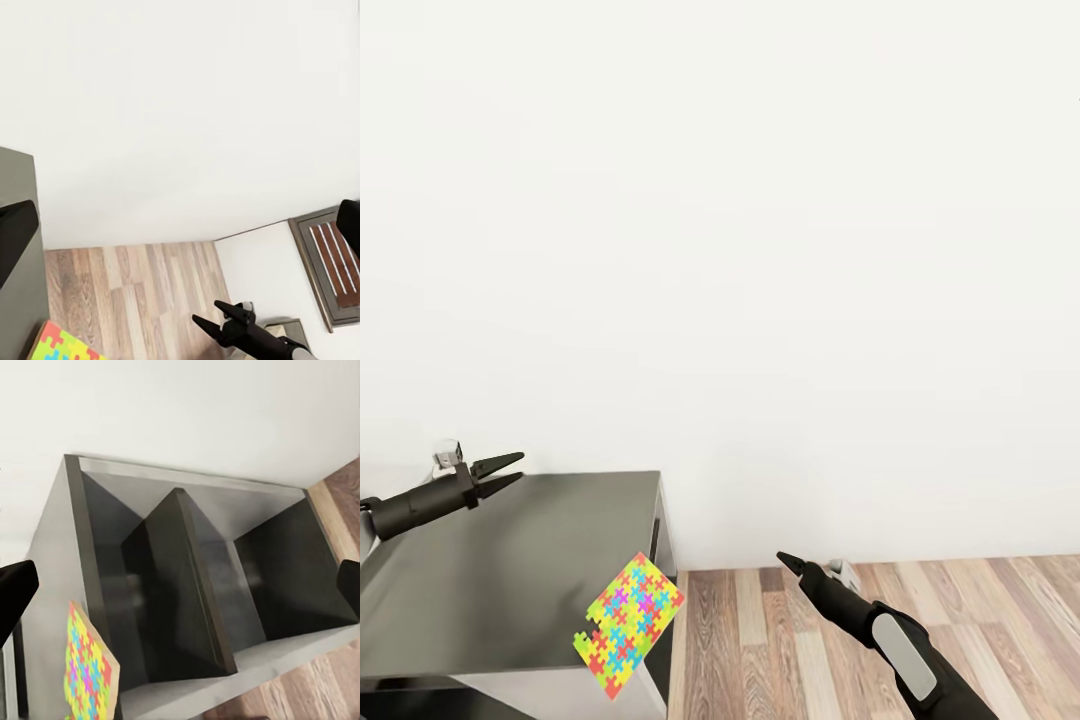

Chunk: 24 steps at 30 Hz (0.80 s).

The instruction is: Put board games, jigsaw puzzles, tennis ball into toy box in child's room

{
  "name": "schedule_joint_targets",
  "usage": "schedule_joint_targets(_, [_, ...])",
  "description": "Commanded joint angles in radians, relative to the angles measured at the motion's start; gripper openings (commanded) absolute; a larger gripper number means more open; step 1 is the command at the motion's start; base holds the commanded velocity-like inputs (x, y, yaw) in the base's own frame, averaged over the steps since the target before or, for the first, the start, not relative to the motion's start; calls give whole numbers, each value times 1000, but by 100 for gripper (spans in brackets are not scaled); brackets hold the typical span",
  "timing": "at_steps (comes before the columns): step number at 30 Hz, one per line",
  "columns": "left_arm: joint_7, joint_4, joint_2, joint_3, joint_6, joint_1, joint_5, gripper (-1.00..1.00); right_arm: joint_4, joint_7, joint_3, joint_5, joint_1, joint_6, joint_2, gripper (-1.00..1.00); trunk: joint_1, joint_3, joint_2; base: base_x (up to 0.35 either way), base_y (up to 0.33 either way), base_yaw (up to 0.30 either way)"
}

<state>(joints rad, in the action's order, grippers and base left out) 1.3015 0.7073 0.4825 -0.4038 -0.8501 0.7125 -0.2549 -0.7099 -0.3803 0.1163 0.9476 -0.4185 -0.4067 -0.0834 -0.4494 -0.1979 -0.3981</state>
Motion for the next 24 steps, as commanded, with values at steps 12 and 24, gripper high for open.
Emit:
schedule_joint_targets(12, [1, 0, 0, -1, -9, 1, -1, 100, 0, 0, 3, 7, -1, -3, 0, 100, -1, 18, -2, 0, 0, 0])
schedule_joint_targets(24, [1, 0, 0, 0, -8, 1, -1, 100, 0, 0, 3, 7, -1, -3, 0, 100, -1, 38, -2, 0, 0, 0])
